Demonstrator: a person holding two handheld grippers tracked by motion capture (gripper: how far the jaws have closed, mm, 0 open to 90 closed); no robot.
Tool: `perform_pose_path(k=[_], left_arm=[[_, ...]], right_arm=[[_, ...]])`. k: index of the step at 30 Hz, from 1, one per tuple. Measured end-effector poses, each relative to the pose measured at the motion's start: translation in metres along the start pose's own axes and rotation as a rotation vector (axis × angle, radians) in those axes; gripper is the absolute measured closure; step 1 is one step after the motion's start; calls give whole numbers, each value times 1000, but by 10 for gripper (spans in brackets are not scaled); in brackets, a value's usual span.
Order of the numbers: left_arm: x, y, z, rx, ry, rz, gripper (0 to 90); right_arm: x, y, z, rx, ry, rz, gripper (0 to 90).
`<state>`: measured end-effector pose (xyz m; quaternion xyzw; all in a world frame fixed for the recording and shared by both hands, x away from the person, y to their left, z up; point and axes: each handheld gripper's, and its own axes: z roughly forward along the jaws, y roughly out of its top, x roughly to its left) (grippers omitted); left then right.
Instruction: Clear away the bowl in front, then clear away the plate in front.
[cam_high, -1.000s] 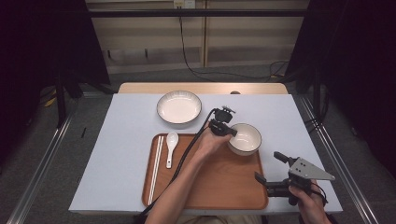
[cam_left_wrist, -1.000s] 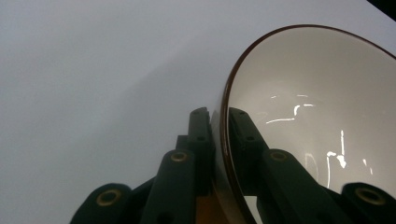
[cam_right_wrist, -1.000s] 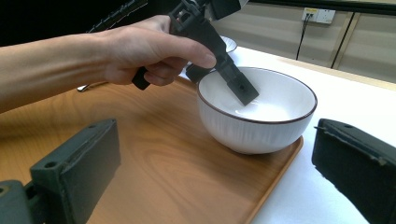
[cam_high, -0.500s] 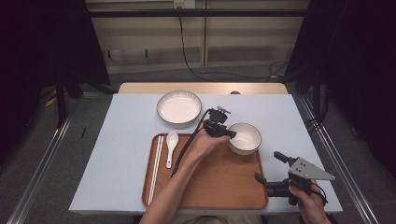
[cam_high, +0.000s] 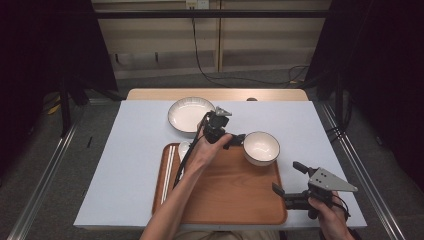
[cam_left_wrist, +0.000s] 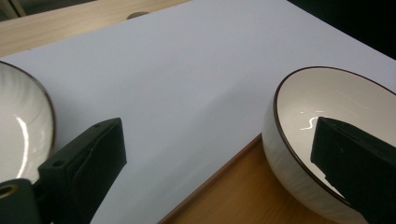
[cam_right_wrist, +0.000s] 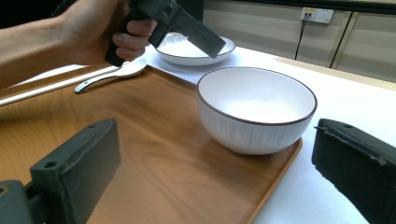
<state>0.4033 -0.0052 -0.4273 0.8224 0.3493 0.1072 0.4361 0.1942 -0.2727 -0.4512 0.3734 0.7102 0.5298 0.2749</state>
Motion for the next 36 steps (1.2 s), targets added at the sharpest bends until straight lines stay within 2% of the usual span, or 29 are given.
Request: perform_pose_path(k=[2,3,6,9,12,14,16,20,22,23,25,30,35,36], left_arm=[[2,0,-7,-26,14,5,32],[4,-1,-9,-38,12,-8,26],[10,-4,-17,-59,19,10,21],[18,-8,-22,-51,47,18,26],[24,-12,-26,-78,63,-16,25],[28,-13,-29,-90,53,-19,24],[31,-14,-32,-107,75,-23,23],[38,-16,-39,-106,118,-27,27],[43,-18,-42,-102,115,-29,44],[45,-18,-44,-103,126,-38,37],[50,-19,-47,-95,143,-25,43],[64,-20,-54,-118,173,-57,41],[78,-22,-62,-110,176,-86,42],[80,-21,-63,-111,187,-89,43]], right_arm=[[0,0,-1,-4,1,6,7],[0,0,-1,-6,1,3,7],[0,0,0,0,4,0,7],[1,0,1,5,5,3,8],[1,0,1,-1,5,1,7],[1,0,0,3,5,0,7],[1,0,0,1,4,1,7],[1,0,1,-4,1,-2,7],[1,0,1,1,1,-2,7],[0,0,1,-2,1,0,7],[0,0,1,4,-1,-1,7],[0,0,1,4,-1,3,7],[1,0,0,-7,3,4,7],[1,0,0,-10,4,3,7]])
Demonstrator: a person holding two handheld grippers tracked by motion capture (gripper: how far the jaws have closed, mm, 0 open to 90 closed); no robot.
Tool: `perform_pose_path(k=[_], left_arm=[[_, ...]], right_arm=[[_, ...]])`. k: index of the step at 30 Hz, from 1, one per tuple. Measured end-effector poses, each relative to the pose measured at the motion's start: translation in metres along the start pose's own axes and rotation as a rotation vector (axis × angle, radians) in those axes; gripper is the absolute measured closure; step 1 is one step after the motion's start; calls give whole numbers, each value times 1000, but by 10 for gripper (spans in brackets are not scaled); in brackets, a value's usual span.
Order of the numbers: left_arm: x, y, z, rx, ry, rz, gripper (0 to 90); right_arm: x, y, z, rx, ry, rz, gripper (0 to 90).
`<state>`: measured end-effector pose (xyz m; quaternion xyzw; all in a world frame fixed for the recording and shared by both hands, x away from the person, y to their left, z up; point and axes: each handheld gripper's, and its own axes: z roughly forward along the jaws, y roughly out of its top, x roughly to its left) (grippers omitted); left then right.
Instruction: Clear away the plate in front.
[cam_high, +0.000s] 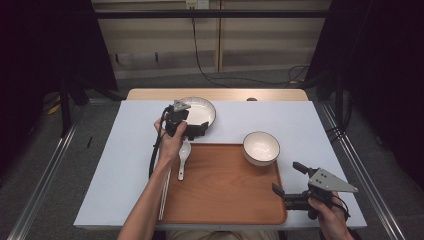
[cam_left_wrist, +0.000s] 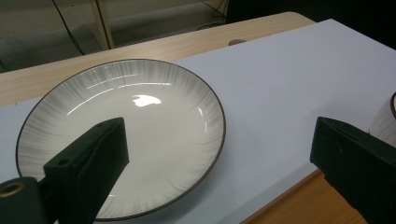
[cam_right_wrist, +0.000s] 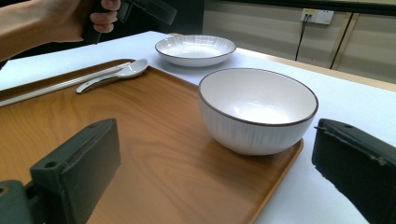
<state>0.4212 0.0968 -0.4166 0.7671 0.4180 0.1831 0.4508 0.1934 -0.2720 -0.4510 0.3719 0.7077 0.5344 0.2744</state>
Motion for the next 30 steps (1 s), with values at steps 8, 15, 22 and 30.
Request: perform_pose_path(k=[8,15,22,30], left_arm=[[26,2,-4,12,13,-23,50],[50,4,-2,4,42,-42,51],[82,1,11,25,98,-110,100],[104,-2,20,64,119,-197,244]], right_arm=[[0,-1,-2,6,4,-5,7],[0,-1,-1,9,4,-2,7],[0,-1,-1,9,4,4,7],[0,-2,0,14,4,9,7]])
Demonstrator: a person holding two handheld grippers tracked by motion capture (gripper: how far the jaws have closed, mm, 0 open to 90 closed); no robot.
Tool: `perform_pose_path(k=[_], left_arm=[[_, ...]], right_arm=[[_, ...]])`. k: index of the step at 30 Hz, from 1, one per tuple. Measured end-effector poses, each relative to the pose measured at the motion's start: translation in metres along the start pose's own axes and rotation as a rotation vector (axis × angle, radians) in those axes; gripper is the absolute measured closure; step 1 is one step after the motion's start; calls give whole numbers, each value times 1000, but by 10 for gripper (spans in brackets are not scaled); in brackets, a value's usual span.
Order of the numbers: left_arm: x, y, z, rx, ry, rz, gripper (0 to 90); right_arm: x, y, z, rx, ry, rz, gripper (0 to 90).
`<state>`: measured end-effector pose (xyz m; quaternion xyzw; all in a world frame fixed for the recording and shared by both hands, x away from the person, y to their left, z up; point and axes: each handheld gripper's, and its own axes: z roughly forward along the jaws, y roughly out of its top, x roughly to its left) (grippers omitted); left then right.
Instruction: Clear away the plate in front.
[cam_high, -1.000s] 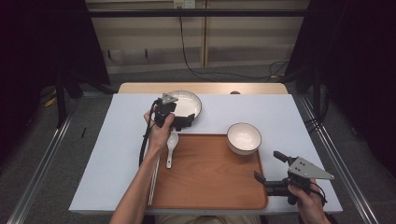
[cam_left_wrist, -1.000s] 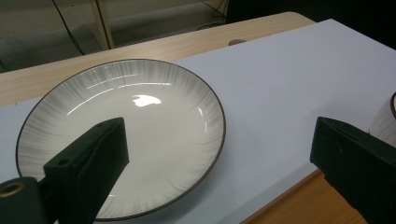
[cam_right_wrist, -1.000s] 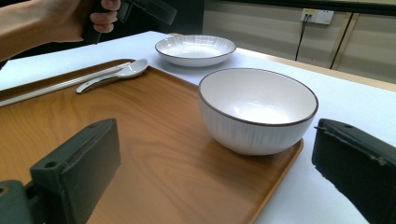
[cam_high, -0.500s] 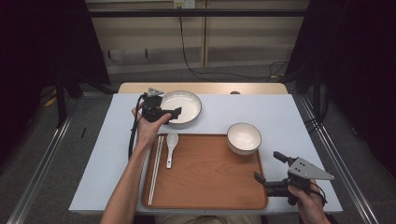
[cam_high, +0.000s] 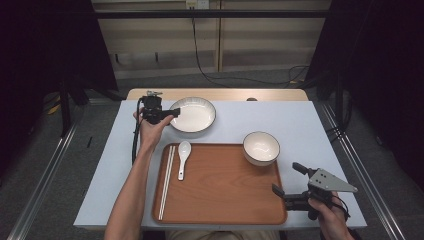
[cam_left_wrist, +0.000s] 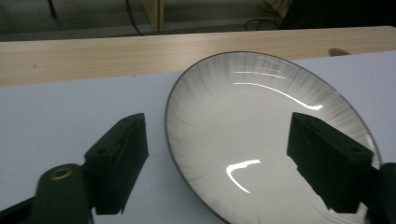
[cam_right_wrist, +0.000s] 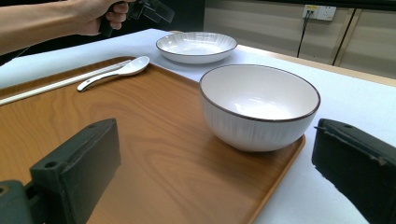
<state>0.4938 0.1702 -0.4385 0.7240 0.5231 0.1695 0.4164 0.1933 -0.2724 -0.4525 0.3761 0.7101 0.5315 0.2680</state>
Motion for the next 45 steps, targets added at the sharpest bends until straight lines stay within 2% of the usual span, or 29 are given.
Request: perform_pose_path(k=[1,2,4,6,7,9,10,11,13,14,16,20,21,24,25,26,29,31,34,35,38,39,44,45], left_arm=[[0,-1,2,8,5,-12,245],[2,-2,3,19,1,-4,255],[5,-4,7,45,-11,-6,314],[5,-6,13,69,-2,-27,328],[6,-8,16,85,-18,-38,352],[8,-11,21,112,-15,-46,368],[8,-12,24,119,-27,-63,396],[10,-13,25,135,-24,-46,404],[9,-15,29,148,-27,-50,418],[9,-16,31,142,-24,-74,430],[12,-17,34,146,-37,-86,466],[15,-19,38,147,-31,-117,551],[17,-19,39,144,-40,-137,571],[17,-22,42,146,-34,-130,618],[18,-21,42,147,-34,-113,623],[19,-21,42,150,-45,-119,623],[26,-21,43,150,-81,-176,643],[29,-21,43,158,-89,-202,654],[28,-21,43,160,-88,-180,651],[28,-20,43,163,-86,-185,651],[29,-20,44,160,-92,-230,684],[30,-20,45,154,-98,-265,699],[40,-24,47,133,-163,-353,738],[43,-23,46,147,-178,-358,744]], right_arm=[[0,0,0,2,5,-3,7],[0,0,-1,1,4,2,7],[0,0,-1,0,2,0,7],[0,0,-1,0,9,1,7],[0,0,-1,0,9,1,7],[0,0,-1,-1,9,2,7],[0,0,-1,0,6,0,7],[0,0,-1,1,7,3,7],[0,0,-1,2,8,1,7],[-1,0,-1,1,7,3,7],[-1,-1,-1,2,7,4,7],[-1,-1,-1,1,3,5,7],[-2,-1,-1,2,3,5,7],[-1,-1,-1,8,3,6,7],[-1,-1,-1,7,3,4,7],[-1,-2,-1,12,-6,-6,7],[-2,-3,0,20,-2,-5,7],[-2,-2,-1,13,3,-1,7],[-2,-2,-1,13,6,-5,7],[-2,-2,-1,14,5,-4,7],[-1,-2,0,16,0,-3,7],[-2,-2,0,15,0,-4,7],[-2,-3,0,20,-3,-2,7],[-3,-3,-1,19,-5,-4,7]])
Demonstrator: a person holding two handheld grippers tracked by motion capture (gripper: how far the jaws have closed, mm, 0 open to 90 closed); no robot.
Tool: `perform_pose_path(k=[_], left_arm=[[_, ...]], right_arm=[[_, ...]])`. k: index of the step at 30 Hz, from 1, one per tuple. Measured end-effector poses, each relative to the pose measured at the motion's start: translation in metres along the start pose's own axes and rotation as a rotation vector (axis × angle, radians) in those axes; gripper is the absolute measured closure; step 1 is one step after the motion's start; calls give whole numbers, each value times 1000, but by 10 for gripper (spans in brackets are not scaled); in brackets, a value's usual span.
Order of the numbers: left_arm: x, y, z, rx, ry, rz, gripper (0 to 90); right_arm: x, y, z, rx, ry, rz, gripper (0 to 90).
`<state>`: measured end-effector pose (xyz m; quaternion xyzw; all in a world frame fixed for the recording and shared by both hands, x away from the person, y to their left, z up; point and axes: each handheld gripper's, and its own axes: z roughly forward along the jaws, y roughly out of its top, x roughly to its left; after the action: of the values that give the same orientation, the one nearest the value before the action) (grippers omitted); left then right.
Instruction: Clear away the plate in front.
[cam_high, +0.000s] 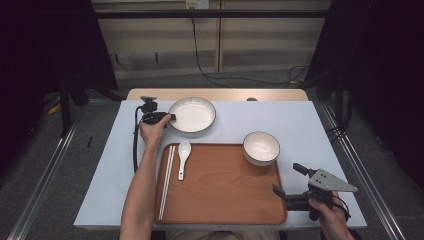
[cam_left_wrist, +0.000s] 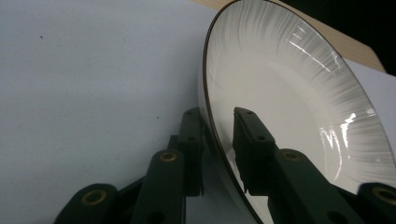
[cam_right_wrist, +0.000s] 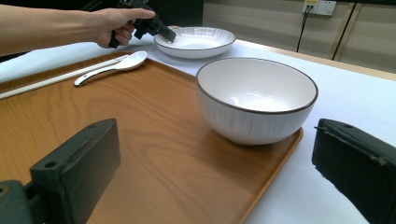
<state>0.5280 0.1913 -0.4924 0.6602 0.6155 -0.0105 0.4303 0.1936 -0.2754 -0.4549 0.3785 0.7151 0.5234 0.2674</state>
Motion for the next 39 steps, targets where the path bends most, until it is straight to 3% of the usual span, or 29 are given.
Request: perform_pose_path(k=[2,7,9,14,17,22,28,32,39], left_arm=[[2,1,1,-1,-13,-48,763],[2,3,1,18,-23,-113,789],[2,2,3,-4,-30,-157,806],[2,3,4,-7,-51,-166,822],[0,2,4,-41,-59,-194,836],[-6,3,2,-64,-73,-165,842],[-16,6,-4,-93,-58,-124,834],[-18,8,-8,-108,-44,-132,827],[-20,11,-20,-114,-58,-123,820]], right_arm=[[0,0,0,-3,2,7,7],[-1,0,-1,-2,2,5,7],[-1,0,-1,-3,0,7,7],[-1,0,-2,-3,0,11,5],[-2,0,-2,0,-3,16,5],[-2,0,-2,-2,-3,20,5],[-2,0,-2,-5,2,29,5],[-2,0,-2,-5,-2,29,4],[-2,0,-2,-1,0,34,4]])
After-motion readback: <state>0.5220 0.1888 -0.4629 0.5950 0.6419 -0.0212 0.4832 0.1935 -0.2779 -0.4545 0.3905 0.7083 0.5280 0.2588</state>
